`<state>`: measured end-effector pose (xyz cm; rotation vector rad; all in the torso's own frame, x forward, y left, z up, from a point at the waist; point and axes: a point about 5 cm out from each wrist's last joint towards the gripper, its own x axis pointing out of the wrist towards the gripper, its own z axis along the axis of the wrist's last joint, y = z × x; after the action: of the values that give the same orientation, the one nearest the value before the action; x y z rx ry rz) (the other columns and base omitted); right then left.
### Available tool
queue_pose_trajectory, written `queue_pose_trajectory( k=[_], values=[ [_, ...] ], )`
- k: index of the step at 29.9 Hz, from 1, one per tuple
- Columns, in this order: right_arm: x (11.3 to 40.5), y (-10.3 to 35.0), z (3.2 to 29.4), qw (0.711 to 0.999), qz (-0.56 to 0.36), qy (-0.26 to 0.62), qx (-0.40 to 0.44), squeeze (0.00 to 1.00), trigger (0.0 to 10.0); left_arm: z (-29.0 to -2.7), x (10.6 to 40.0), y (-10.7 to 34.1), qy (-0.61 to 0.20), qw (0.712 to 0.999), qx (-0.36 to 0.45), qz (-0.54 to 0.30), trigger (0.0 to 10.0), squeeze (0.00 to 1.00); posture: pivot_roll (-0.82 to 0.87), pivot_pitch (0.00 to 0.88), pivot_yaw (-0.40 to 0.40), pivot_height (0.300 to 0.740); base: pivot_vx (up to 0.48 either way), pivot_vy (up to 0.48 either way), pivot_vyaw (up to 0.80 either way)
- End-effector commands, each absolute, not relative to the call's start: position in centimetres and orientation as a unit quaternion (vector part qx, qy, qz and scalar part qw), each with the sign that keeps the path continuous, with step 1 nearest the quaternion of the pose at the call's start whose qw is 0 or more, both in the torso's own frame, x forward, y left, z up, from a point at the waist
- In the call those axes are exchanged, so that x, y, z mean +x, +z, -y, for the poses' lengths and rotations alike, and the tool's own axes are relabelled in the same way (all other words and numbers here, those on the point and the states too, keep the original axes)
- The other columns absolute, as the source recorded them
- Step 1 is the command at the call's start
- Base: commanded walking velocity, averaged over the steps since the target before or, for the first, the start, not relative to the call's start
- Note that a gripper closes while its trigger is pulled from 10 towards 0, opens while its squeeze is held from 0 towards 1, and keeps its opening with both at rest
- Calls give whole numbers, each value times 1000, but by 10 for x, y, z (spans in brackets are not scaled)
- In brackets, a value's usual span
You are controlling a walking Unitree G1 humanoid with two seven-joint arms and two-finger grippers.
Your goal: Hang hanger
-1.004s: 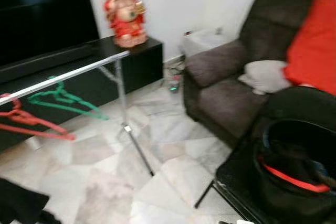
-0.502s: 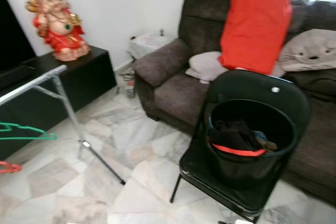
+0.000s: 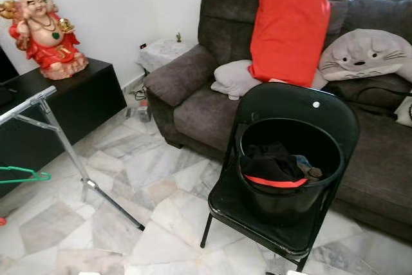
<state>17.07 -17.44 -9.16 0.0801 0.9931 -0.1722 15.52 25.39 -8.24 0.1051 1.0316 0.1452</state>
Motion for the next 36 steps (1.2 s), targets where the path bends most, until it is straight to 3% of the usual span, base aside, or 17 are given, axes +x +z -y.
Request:
queue_pose_trajectory(
  k=[1, 5, 11, 17, 30, 36],
  values=[
    [167, -94, 173, 870, -485, -83, 40, 0, 10000, -260, 156, -80, 64, 864, 67, -494, 10000, 0, -43, 0, 85, 740, 0, -480, -800],
    [166, -94, 173, 869, -486, -82, 40, 0, 10000, -271, 148, -80, 91, 861, 47, -499, 10000, 0, -43, 0, 85, 740, 0, -240, -800],
    [166, -94, 173, 872, -481, -84, 44, 0, 10000, -262, 147, -83, 81, 862, 49, -498, 10000, 0, -35, 0, 83, 740, 0, 0, -754],
    [170, -91, 172, 886, -452, -88, 56, 0, 10000, -249, 148, -87, 78, 862, 43, -499, 10000, 0, -39, 0, 84, 740, 0, 0, 0],
    [180, -83, 174, 914, -395, -80, 47, 0, 10000, -250, 152, -85, 93, 866, 19, -492, 10000, 0, -87, 0, 88, 740, 0, 0, 0],
    [179, -84, 174, 910, -404, -83, 46, 0, 10000, -262, 153, -81, 98, 865, 25, -491, 10000, 0, -74, 0, 81, 740, 0, 480, 0]
  ],
)
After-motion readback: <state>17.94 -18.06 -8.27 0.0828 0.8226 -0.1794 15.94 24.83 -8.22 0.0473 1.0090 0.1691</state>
